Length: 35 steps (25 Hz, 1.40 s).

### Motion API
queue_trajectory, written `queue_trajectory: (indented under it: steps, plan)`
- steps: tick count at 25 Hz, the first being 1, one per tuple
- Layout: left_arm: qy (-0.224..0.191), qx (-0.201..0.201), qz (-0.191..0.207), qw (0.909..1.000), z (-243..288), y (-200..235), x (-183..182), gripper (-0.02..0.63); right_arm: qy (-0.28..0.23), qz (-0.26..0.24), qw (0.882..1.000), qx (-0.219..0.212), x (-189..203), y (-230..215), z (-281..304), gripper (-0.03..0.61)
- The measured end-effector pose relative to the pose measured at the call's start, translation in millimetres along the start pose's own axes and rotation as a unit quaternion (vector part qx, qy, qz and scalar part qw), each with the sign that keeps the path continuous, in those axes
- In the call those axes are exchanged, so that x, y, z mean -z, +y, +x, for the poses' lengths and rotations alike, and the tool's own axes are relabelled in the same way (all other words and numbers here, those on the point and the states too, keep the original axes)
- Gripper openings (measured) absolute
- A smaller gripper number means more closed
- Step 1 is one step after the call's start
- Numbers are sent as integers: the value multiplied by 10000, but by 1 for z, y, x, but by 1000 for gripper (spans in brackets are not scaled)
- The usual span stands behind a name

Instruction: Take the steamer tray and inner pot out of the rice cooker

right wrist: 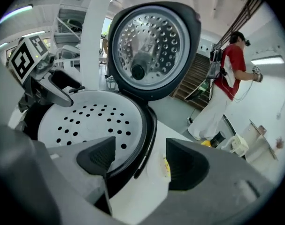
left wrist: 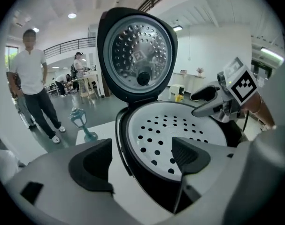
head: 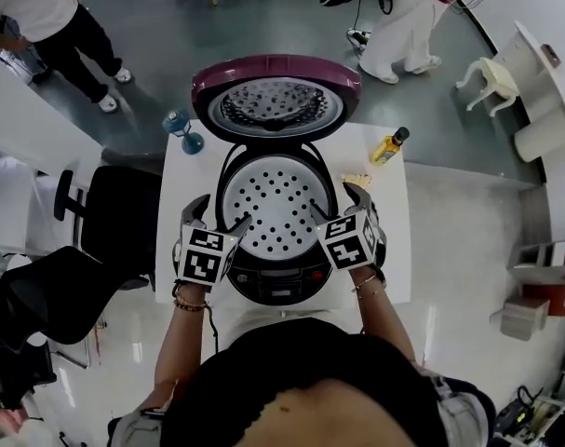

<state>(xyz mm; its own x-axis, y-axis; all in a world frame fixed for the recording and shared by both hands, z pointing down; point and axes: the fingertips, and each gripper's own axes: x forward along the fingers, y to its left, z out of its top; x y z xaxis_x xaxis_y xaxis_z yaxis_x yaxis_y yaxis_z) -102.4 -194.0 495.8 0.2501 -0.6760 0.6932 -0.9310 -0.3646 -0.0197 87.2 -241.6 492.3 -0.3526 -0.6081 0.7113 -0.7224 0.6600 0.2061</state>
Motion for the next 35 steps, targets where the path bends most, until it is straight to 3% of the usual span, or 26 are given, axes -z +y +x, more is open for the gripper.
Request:
queue_trajectory:
  steps: [7,11,12,19,30,35]
  plan:
    - [408,-107,424,9982,16,8,0,386,874,-666,9939,-101,9,3,22,331]
    - [515,-45,448,9977,21,8,1,241,1062,-1036,9889,13,9,5,28,330]
    - [521,-27,446,9976,22,9,0,241,1075,-1092,9882,19,8,6,30,321]
    - [655,-123,520,9964,23,10,-1,227,930,-1202,9881,249,2,5,30,167]
    - [591,-87,516,9969,16,11,-6,183,398,-888,9945,373,-9,5,19,135]
    - [552,-72,593,9967,15,8,-11,132,151,-742,9960,469,-19,-2,13,97]
